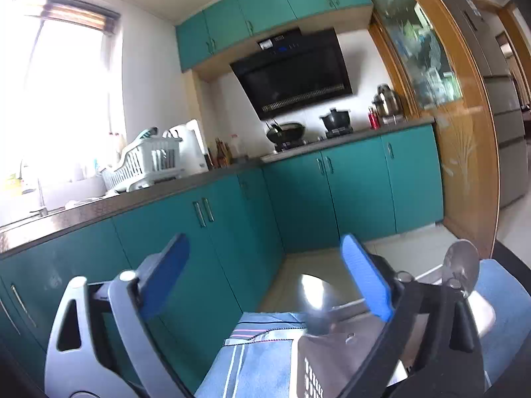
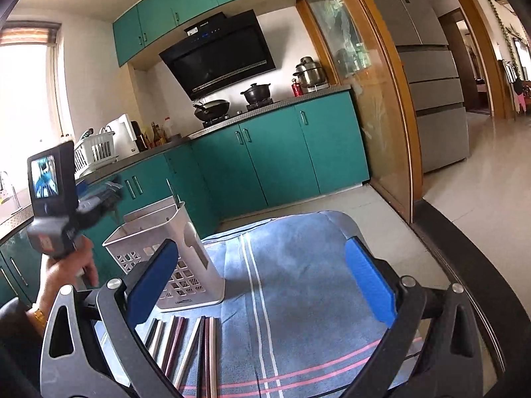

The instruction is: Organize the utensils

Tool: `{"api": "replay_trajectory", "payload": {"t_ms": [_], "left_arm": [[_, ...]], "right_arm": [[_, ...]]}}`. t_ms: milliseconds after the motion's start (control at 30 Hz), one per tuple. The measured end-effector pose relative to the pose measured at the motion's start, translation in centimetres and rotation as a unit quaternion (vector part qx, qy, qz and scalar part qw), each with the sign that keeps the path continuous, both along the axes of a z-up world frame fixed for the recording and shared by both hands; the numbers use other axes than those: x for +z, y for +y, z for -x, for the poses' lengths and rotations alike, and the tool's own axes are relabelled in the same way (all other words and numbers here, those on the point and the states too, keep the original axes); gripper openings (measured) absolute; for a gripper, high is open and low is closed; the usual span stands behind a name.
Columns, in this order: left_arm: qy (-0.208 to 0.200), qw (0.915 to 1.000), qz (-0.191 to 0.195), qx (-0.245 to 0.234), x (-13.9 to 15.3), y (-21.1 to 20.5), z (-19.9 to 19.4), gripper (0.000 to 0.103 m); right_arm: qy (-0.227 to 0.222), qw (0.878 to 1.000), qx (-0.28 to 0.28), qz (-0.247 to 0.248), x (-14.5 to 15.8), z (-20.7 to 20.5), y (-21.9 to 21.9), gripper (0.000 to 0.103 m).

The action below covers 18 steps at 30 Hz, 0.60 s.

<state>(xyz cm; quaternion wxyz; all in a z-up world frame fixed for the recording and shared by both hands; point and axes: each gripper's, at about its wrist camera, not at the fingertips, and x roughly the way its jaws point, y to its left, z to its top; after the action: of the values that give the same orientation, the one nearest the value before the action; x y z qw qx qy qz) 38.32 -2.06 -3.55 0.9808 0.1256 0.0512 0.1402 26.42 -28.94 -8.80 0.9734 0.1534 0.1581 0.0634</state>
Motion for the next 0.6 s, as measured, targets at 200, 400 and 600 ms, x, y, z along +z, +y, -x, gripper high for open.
{"api": "replay_trajectory", "payload": {"t_ms": [200, 400, 600], "left_arm": [[0.019, 0.9948, 0.094, -0.032, 2.2, 3.9, 6.5, 0.099], [0.192, 0.9561, 0.19, -0.114, -0.7, 6.2, 13.4, 0.099], [0.25, 0.928, 0.234, -0.148, -7.2, 5.6, 18.8, 0.099]], "right_arm": [[0.006, 1.0, 0.015, 0.006, 0.1, 0.3, 0.4, 0.098], [0.053, 0.994, 0.07, 0.063, 0.3, 2.0, 3.3, 0.098], [0.073, 0.989, 0.094, 0.093, -1.8, 6.7, 6.2, 0.099]]}}
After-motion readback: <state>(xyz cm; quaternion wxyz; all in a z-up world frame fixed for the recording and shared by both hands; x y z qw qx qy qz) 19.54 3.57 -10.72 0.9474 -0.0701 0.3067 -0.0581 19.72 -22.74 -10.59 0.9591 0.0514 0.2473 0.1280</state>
